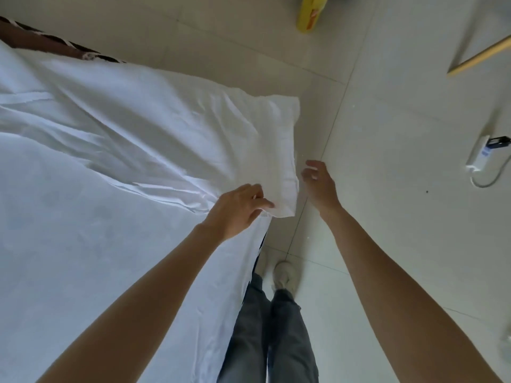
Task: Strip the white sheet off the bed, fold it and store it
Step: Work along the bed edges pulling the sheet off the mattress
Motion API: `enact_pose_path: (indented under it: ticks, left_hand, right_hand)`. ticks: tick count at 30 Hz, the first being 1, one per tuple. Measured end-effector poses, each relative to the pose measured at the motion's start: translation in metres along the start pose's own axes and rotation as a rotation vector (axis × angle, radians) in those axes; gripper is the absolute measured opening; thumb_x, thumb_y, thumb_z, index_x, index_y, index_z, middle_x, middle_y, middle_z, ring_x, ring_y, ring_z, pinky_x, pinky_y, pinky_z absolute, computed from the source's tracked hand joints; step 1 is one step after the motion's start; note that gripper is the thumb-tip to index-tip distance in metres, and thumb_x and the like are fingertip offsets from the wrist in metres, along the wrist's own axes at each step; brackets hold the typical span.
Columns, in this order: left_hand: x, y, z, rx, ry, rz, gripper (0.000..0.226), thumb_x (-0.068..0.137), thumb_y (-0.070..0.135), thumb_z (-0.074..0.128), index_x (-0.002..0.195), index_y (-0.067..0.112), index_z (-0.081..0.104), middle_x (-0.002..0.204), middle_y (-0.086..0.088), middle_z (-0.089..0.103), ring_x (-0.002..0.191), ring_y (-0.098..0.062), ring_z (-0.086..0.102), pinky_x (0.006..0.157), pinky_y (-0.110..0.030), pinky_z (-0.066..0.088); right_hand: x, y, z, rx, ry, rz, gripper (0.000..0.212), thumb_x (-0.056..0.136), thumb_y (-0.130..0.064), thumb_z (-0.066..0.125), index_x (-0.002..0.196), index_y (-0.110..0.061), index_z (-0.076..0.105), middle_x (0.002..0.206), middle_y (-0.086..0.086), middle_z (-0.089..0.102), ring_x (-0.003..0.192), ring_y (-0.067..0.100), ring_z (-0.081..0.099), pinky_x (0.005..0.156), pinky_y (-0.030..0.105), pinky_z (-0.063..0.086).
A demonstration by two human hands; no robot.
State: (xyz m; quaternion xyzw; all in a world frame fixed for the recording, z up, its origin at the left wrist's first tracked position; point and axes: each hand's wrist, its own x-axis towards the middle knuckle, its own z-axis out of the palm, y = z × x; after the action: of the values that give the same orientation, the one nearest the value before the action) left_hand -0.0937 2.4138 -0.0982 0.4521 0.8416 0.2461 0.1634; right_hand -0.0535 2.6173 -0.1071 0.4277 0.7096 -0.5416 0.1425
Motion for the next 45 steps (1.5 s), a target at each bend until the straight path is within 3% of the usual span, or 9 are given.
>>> enact_pose_path:
  ticks: [5, 11, 20, 28, 31, 34, 37, 39, 45]
  left_hand:
    - [-0.014, 0.002, 0.021, 0.056, -0.239, -0.174, 0.048, 0.089, 0.02, 0.058, 0.135, 0.026, 0.046, 0.112, -0.003, 0.056, 0.104, -0.022, 0.051, 0.093, -0.034, 0.046]
    - [-0.01, 0.003, 0.026, 0.195, -0.06, -0.161, 0.054, 0.067, 0.014, 0.079, 0.117, 0.02, 0.062, 0.103, -0.004, 0.061, 0.09, -0.026, 0.058, 0.076, -0.037, 0.049]
    - [-0.014, -0.005, 0.028, 0.112, 0.066, -0.092, 0.025, 0.07, 0.003, 0.076, 0.09, 0.017, 0.073, 0.08, -0.002, 0.067, 0.077, -0.023, 0.065, 0.057, -0.028, 0.053]
    - [-0.039, 0.0, 0.014, 0.294, 0.156, -0.241, 0.028, 0.066, -0.003, 0.069, 0.088, 0.015, 0.065, 0.085, -0.004, 0.064, 0.076, -0.027, 0.059, 0.067, -0.034, 0.046]
    - [-0.052, -0.003, -0.004, 0.277, 0.218, -0.315, 0.017, 0.077, 0.007, 0.067, 0.09, 0.018, 0.063, 0.085, -0.001, 0.066, 0.08, -0.025, 0.063, 0.075, -0.035, 0.046]
    - [-0.072, 0.003, -0.018, 0.184, 0.192, -0.26, 0.017, 0.078, 0.006, 0.069, 0.089, 0.016, 0.062, 0.077, -0.001, 0.064, 0.069, -0.024, 0.061, 0.054, -0.029, 0.049]
    - [-0.103, 0.008, -0.024, 0.146, 0.174, -0.344, 0.022, 0.068, 0.002, 0.077, 0.081, 0.017, 0.066, 0.07, 0.001, 0.065, 0.064, -0.022, 0.061, 0.044, -0.025, 0.046]
    - [-0.118, 0.011, -0.026, 0.132, 0.199, -0.424, 0.025, 0.063, 0.001, 0.079, 0.077, 0.018, 0.068, 0.067, 0.003, 0.066, 0.063, -0.021, 0.062, 0.045, -0.024, 0.045]
    - [-0.129, 0.02, -0.018, 0.12, 0.26, -0.523, 0.024, 0.063, -0.001, 0.077, 0.073, 0.018, 0.065, 0.067, 0.004, 0.067, 0.067, -0.021, 0.063, 0.047, -0.024, 0.045]
  right_hand:
    - [-0.024, 0.019, 0.005, 0.078, -0.062, -0.012, 0.029, 0.089, -0.047, 0.055, 0.1, -0.02, 0.061, 0.088, -0.004, 0.068, 0.084, 0.013, 0.065, 0.08, 0.024, 0.047]
    - [-0.01, 0.029, 0.019, -0.229, 0.175, -0.068, 0.021, 0.086, -0.028, 0.063, 0.096, -0.01, 0.064, 0.083, 0.001, 0.065, 0.08, 0.018, 0.059, 0.072, 0.027, 0.043]
    - [0.002, 0.039, 0.036, 0.114, -0.089, 0.108, 0.026, 0.092, -0.027, 0.055, 0.109, -0.011, 0.045, 0.106, 0.006, 0.055, 0.097, 0.025, 0.057, 0.082, 0.036, 0.048]
    - [-0.065, 0.024, -0.004, -0.045, 0.203, -0.335, 0.022, 0.086, -0.003, 0.057, 0.092, -0.018, 0.041, 0.072, 0.004, 0.058, 0.054, 0.002, 0.053, 0.052, 0.009, 0.038]
    - [-0.086, 0.024, -0.004, -0.264, 0.173, -0.496, 0.023, 0.087, 0.005, 0.049, 0.083, -0.018, 0.054, 0.075, 0.01, 0.056, 0.06, 0.012, 0.046, 0.055, 0.012, 0.033]
    - [-0.099, 0.03, 0.006, -0.481, 0.127, -0.489, 0.025, 0.089, 0.004, 0.047, 0.09, -0.009, 0.068, 0.107, 0.014, 0.053, 0.084, 0.023, 0.056, 0.069, 0.021, 0.04]
    - [-0.112, 0.035, 0.018, -0.607, 0.046, -0.521, 0.014, 0.089, -0.012, 0.058, 0.096, -0.003, 0.067, 0.139, 0.02, 0.035, 0.098, 0.026, 0.056, 0.088, 0.036, 0.05]
    - [-0.121, 0.041, 0.029, -0.748, 0.002, -0.64, 0.042, 0.078, -0.036, 0.072, 0.102, -0.003, 0.062, 0.149, 0.023, 0.021, 0.12, 0.033, 0.043, 0.103, 0.04, 0.039]
    - [-0.134, 0.045, 0.092, -1.076, -0.013, -0.952, 0.079, 0.046, -0.04, 0.086, 0.11, -0.013, 0.048, 0.116, 0.012, 0.054, 0.105, 0.03, 0.051, 0.093, 0.04, 0.038]
